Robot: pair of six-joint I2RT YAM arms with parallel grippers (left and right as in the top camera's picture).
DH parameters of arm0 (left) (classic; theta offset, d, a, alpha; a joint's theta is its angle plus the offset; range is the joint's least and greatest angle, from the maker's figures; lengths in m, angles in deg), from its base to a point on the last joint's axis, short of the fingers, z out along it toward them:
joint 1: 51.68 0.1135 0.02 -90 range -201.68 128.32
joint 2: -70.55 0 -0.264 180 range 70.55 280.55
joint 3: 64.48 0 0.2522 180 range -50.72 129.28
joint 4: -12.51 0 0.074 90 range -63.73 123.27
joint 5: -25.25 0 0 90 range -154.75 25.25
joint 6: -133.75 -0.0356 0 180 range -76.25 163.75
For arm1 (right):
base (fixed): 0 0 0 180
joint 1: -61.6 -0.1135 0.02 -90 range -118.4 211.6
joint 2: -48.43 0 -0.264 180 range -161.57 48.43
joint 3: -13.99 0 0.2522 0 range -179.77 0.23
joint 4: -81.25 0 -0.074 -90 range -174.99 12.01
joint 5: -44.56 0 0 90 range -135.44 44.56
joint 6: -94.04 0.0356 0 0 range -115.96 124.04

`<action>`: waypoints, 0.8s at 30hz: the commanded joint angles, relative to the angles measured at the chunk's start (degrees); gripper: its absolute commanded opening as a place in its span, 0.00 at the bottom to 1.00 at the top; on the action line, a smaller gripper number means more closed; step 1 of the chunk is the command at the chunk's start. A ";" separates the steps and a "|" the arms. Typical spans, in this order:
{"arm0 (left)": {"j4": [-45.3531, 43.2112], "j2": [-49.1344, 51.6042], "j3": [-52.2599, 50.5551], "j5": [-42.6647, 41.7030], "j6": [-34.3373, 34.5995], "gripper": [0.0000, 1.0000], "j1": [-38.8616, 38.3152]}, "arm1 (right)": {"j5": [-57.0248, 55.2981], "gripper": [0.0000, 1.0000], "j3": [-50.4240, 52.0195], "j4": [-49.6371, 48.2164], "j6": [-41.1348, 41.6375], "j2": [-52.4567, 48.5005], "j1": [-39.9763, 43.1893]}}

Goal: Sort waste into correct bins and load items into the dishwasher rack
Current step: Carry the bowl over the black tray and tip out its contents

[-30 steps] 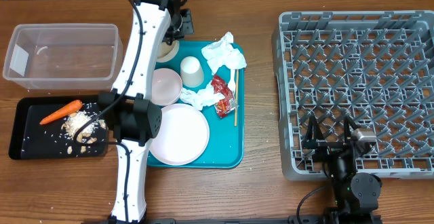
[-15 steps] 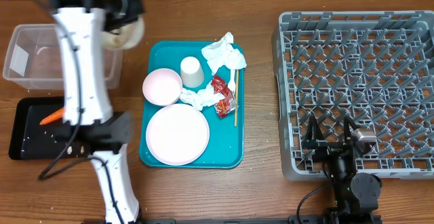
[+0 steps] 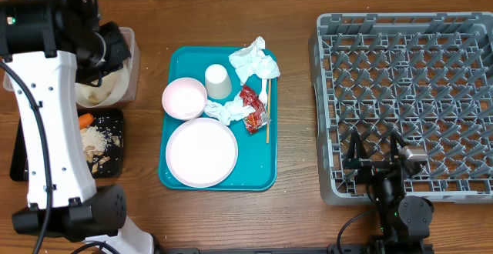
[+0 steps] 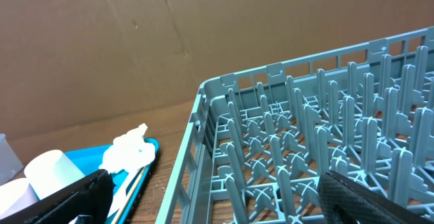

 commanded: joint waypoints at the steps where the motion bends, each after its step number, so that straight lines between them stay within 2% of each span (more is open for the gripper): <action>1: -0.50 -1.01 -4.22 -5.18 -3.06 0.04 4.94 | -0.55 1.00 0.59 -0.37 -0.44 0.48 0.11; 4: -2.12 -1.01 -8.81 -13.79 -8.02 0.04 9.97 | -0.55 1.00 0.59 -0.37 -0.44 0.48 0.11; 10: -5.22 -1.03 -17.27 -23.45 -14.32 0.04 18.53 | -0.55 1.00 0.59 -0.37 -0.44 0.48 0.11; 17: -13.29 -1.01 -35.58 -46.56 -25.94 0.04 29.22 | -0.55 1.00 0.59 -0.37 -0.44 0.48 0.11; 20: -18.56 -0.98 -43.30 -49.57 -26.21 0.04 33.77 | -0.55 1.00 0.59 -0.37 -0.44 0.48 0.11; 24: -22.80 -0.76 -48.70 -51.69 -25.29 0.04 38.32 | -0.55 1.00 0.59 -0.35 -0.44 0.48 0.11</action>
